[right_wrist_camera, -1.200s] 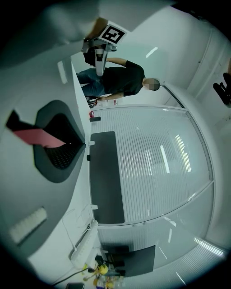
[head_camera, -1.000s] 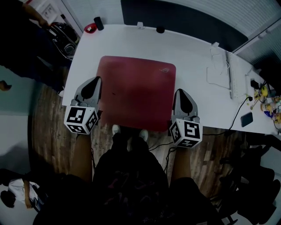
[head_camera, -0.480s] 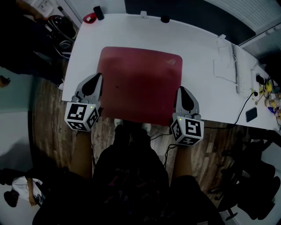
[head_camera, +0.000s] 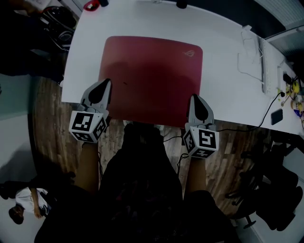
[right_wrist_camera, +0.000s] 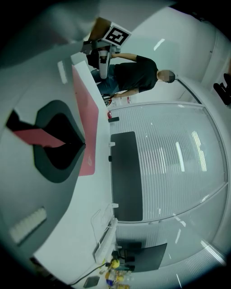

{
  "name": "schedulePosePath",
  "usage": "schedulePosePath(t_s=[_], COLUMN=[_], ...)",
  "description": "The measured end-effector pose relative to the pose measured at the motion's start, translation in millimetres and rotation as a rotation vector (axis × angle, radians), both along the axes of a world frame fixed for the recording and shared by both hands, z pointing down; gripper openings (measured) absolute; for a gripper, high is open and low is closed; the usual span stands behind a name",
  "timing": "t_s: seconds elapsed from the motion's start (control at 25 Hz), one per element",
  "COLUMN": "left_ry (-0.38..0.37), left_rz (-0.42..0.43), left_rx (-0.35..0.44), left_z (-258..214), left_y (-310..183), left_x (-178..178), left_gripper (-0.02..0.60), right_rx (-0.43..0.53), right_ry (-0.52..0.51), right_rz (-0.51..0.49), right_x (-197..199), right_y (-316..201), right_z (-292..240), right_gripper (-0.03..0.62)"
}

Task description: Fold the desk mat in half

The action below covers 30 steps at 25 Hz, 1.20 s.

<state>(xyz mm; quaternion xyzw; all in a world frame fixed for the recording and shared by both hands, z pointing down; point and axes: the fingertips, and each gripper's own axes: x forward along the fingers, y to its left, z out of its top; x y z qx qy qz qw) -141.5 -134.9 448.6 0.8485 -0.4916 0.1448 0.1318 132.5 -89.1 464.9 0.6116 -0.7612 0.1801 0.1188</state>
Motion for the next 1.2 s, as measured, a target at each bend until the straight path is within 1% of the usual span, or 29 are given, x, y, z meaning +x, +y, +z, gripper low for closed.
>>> schedulePosePath(t_s=[0.2, 0.6, 0.72, 0.8, 0.88, 0.92, 1.0, 1.04, 1.08, 1.12, 1.2], left_ry=[0.001, -0.032, -0.040, -0.058, -0.109, -0.152, -0.265, -0.325, -0.378, -0.424, -0.495], left_rz=[0.013, 0.045, 0.053, 0.073, 0.120, 0.153, 0.233, 0.272, 0.313, 0.354, 0.413], left_rx=[-0.044, -0.135, -0.150, -0.147, -0.125, -0.104, -0.055, -0.040, -0.026, -0.010, 0.015], left_z=[27, 78, 86, 87, 87, 86, 83, 82, 82, 84, 93], left_y=[12, 43, 49, 52, 56, 57, 60, 63, 66, 71, 84], left_x=[0, -7, -8, -6, -2, 0, 5, 7, 10, 12, 17], left_gripper=[0.002, 0.002, 0.002, 0.002, 0.002, 0.002, 0.002, 0.002, 0.003, 0.010, 0.072], right_rx=[-0.060, -0.141, -0.158, -0.159, -0.151, -0.141, -0.107, -0.090, -0.081, -0.075, -0.066], right_ry=[0.008, 0.013, 0.013, 0.018, 0.037, 0.058, 0.129, 0.174, 0.223, 0.277, 0.413], right_rz=[-0.001, -0.032, -0.040, -0.049, -0.067, -0.081, -0.131, -0.167, -0.206, -0.248, -0.339], right_x=[-1, -19, -21, -22, -25, -26, -32, -36, -40, -45, -53], right_y=[20, 49, 54, 56, 57, 57, 57, 56, 57, 58, 65], right_z=[31, 69, 78, 81, 81, 80, 77, 75, 74, 74, 79], right_gripper=[0.008, 0.008, 0.008, 0.008, 0.008, 0.009, 0.009, 0.031, 0.069, 0.088, 0.152])
